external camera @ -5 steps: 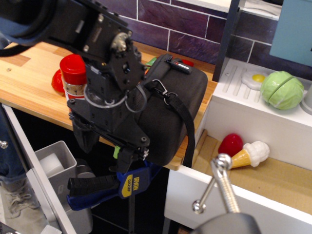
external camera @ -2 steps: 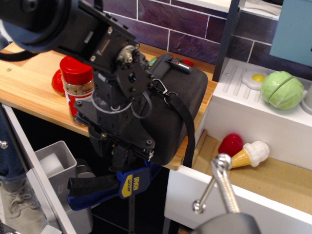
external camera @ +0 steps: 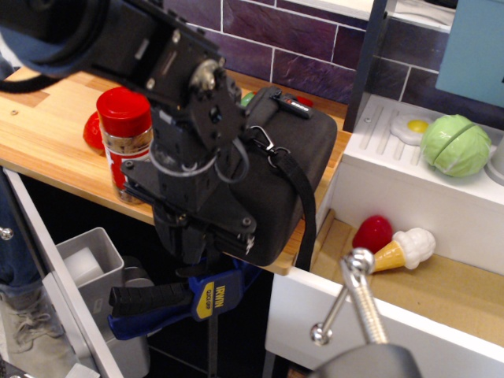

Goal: Unzip zipper bag

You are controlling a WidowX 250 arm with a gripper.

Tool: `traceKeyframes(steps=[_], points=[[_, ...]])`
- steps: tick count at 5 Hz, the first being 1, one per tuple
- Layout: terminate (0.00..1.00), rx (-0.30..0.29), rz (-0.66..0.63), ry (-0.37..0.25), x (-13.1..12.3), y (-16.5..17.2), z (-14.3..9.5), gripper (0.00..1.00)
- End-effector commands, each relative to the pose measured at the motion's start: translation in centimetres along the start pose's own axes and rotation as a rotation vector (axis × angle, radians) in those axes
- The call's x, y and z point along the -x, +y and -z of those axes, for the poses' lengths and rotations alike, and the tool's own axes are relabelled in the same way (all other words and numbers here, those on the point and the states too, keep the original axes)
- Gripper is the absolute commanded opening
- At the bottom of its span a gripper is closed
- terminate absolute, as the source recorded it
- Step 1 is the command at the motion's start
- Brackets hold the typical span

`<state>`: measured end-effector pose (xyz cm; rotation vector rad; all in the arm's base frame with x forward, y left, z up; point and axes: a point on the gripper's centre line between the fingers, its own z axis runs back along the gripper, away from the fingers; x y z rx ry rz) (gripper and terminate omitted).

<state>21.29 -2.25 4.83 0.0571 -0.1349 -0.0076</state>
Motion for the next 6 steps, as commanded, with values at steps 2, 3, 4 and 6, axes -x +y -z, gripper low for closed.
traceKeyframes(steps=[2,3,4,6], points=[[0.00,0.188,-0.273,-0.144,-5.4,-1.5,-7.2,0.00],[0.00,0.243,-0.327,-0.149,-5.7,-1.9,-8.3,0.00],[0.00,0.275,-0.352,-0.141,-5.8,-1.6,-9.3,0.00],[1.00,0.291,-0.431,-0.079,-6.5,-1.1,-10.4,0.00]])
